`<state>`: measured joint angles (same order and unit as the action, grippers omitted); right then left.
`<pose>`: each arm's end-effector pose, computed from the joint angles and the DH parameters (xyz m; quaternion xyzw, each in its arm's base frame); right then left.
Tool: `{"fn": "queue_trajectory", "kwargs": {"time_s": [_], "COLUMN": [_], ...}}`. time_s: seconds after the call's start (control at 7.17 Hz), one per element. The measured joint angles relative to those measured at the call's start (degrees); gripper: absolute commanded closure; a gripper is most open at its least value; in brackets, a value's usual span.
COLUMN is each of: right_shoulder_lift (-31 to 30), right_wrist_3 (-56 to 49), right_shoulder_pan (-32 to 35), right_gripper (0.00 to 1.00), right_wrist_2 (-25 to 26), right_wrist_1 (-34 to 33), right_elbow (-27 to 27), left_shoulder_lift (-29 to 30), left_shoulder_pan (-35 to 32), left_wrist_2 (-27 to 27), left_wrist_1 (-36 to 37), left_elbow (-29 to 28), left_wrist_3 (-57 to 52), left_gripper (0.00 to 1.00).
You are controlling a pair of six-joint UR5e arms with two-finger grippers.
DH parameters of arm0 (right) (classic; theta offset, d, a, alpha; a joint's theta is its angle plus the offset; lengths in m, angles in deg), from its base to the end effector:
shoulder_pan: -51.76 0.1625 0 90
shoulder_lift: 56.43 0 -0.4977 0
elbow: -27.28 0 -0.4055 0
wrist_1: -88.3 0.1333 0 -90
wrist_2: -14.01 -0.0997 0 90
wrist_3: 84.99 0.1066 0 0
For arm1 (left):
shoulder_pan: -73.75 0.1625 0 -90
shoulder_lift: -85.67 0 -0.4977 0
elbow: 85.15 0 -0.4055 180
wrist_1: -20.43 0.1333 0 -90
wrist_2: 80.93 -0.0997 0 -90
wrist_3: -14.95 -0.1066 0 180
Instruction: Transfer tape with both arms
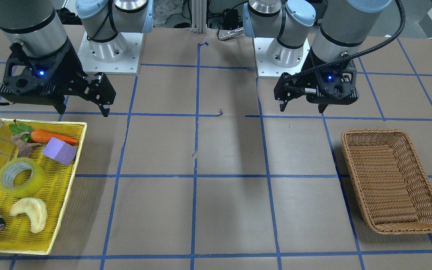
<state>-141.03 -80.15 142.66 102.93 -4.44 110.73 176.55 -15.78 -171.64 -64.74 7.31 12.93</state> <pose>0.1441 -0.5568 0.5666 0.0340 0.9988 -0.0334 0.0111 -0.1278 -0.5160 0.5326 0.0134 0.9998 -0.0129 0.0065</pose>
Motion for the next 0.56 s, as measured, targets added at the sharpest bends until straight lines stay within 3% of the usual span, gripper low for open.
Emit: {"fn": "queue_trajectory", "kwargs": {"time_s": [0.56], "right_shoulder_lift": [1.12], "right_wrist_3": [-3.27], "right_shoulder_pan": [-0.31], "right_gripper": [0.01], "right_wrist_2": [2.2], "right_wrist_1": [-1.81], "right_elbow": [0.31], "left_shoulder_lift": [0.0], "left_shoulder_pan": [0.14], "left_wrist_2": [0.02], "left_wrist_1": [0.0], "left_elbow": [0.03], "left_wrist_3": [0.0], "left_gripper": [0.0]}}
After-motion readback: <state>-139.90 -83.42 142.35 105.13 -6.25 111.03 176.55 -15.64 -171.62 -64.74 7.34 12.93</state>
